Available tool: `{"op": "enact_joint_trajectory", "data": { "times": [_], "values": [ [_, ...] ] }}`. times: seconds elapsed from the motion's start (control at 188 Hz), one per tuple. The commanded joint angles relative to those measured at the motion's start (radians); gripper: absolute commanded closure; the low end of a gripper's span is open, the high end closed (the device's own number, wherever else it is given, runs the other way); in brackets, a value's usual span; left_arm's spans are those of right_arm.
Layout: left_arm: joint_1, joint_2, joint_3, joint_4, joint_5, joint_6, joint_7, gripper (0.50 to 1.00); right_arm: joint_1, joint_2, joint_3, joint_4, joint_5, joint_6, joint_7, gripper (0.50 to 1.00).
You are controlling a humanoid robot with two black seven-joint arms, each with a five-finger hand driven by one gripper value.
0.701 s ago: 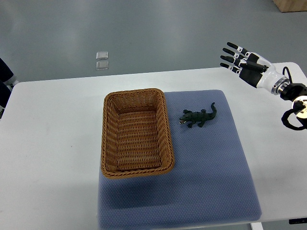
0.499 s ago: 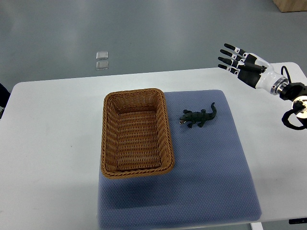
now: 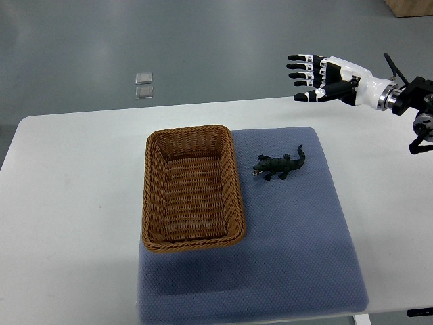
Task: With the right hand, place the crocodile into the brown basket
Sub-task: 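Move the right hand toward the dark green toy crocodile, then lower the right hand over the crocodile, fingers open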
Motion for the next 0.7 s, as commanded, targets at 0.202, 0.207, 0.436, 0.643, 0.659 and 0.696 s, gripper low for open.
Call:
{"op": "enact_joint_trajectory", "data": {
  "times": [0.202, 0.207, 0.436, 0.643, 0.659, 0.696],
  "values": [
    [-0.001, 0.000, 0.000, -0.001, 0.000, 0.000, 0.000, 0.500, 0.082, 0.002, -0.002, 0.047, -0.437, 0.000, 0.119, 0.572],
    [0.001, 0.000, -0.001, 0.001, 0.000, 0.000, 0.000, 0.500, 0.082, 0.002, -0.002, 0.050, -0.451, 0.000, 0.120, 0.572],
    [-0.001, 0.000, -0.001, -0.001, 0.000, 0.000, 0.000, 0.500, 0.090, 0.002, -0.045, 0.147, -0.705, -0.051, 0.171, 0.572],
    [-0.001, 0.000, -0.001, -0.001, 0.000, 0.000, 0.000, 0.500, 0.131, 0.000, -0.247, 0.178, -0.799, -0.213, 0.226, 0.572],
    [-0.001, 0.000, -0.001, -0.001, 0.000, 0.000, 0.000, 0.500, 0.134, 0.000, -0.263, 0.178, -0.801, -0.226, 0.229, 0.572],
    [-0.001, 0.000, -0.001, -0.001, 0.000, 0.000, 0.000, 0.500, 0.143, 0.002, -0.307, 0.176, -0.805, -0.258, 0.240, 0.574]
  ]
}}
